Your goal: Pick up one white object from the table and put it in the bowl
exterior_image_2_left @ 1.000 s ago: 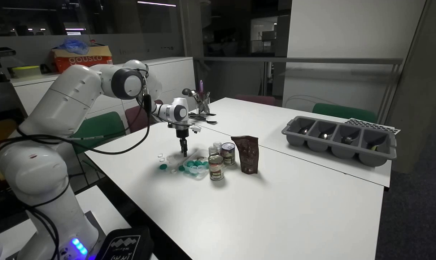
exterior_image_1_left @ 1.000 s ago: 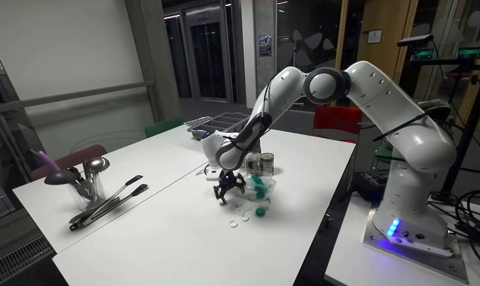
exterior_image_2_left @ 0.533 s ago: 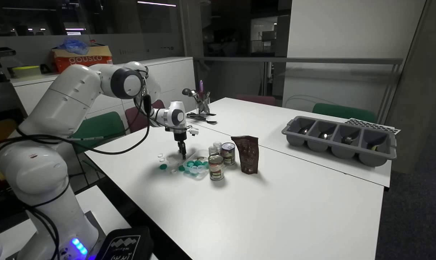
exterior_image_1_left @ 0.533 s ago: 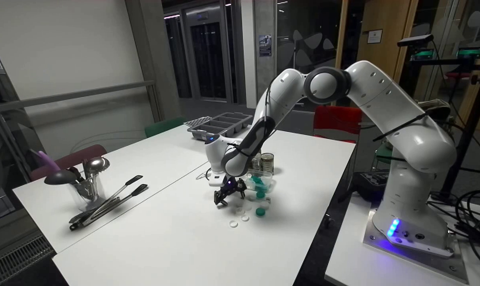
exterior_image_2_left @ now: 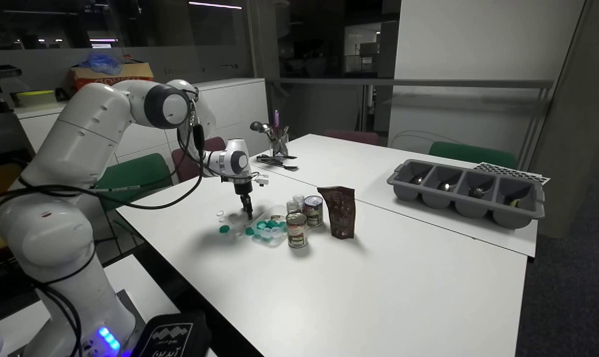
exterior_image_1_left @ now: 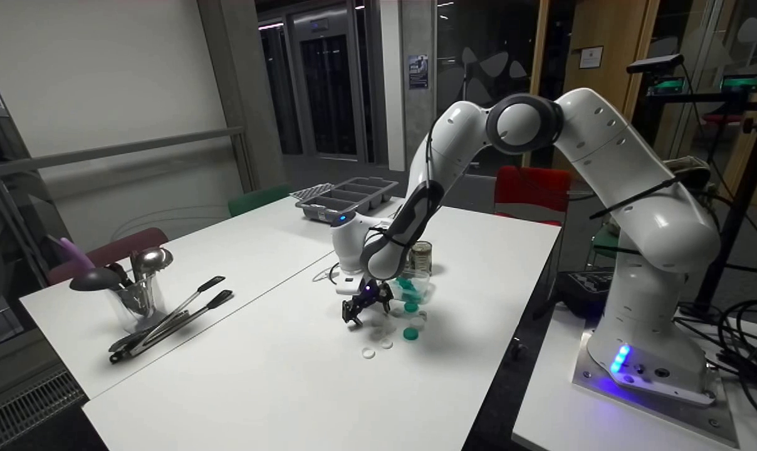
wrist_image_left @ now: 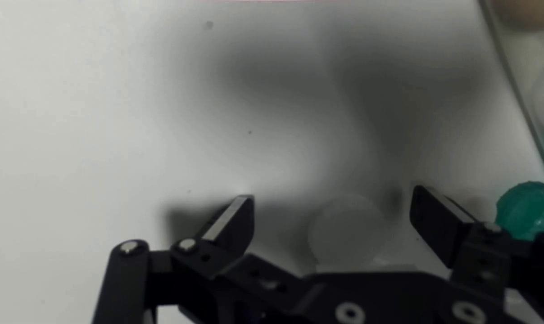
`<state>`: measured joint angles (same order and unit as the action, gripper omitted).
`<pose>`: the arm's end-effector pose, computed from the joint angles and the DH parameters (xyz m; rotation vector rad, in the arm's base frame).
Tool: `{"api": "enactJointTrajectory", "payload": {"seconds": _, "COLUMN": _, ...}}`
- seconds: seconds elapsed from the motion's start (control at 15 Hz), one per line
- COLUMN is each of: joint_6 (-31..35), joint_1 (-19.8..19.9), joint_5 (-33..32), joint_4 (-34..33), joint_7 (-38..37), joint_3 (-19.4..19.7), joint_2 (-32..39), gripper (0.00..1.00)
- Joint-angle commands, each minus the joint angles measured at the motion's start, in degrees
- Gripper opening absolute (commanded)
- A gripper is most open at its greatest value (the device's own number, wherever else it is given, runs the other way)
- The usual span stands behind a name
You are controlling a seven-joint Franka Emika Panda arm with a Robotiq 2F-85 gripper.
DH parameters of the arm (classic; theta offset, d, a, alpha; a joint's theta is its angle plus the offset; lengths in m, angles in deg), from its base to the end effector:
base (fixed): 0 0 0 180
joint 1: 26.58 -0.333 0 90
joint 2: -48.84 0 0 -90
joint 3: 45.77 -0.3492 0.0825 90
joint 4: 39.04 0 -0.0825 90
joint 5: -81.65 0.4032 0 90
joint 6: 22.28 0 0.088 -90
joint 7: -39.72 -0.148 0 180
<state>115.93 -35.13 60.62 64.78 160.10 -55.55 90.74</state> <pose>0.6321 0.1950 0.0991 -0.7242 -3.0336 0.2418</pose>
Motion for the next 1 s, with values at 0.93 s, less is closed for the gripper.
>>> {"api": "enactJointTrajectory", "payload": {"seconds": 0.93, "joint_6": 2.1, "joint_1": -2.4, "joint_5": -7.0, "joint_4": 13.4, "joint_7": -11.3, "joint_3": 1.2, "joint_2": -11.8, "gripper": 1.0}}
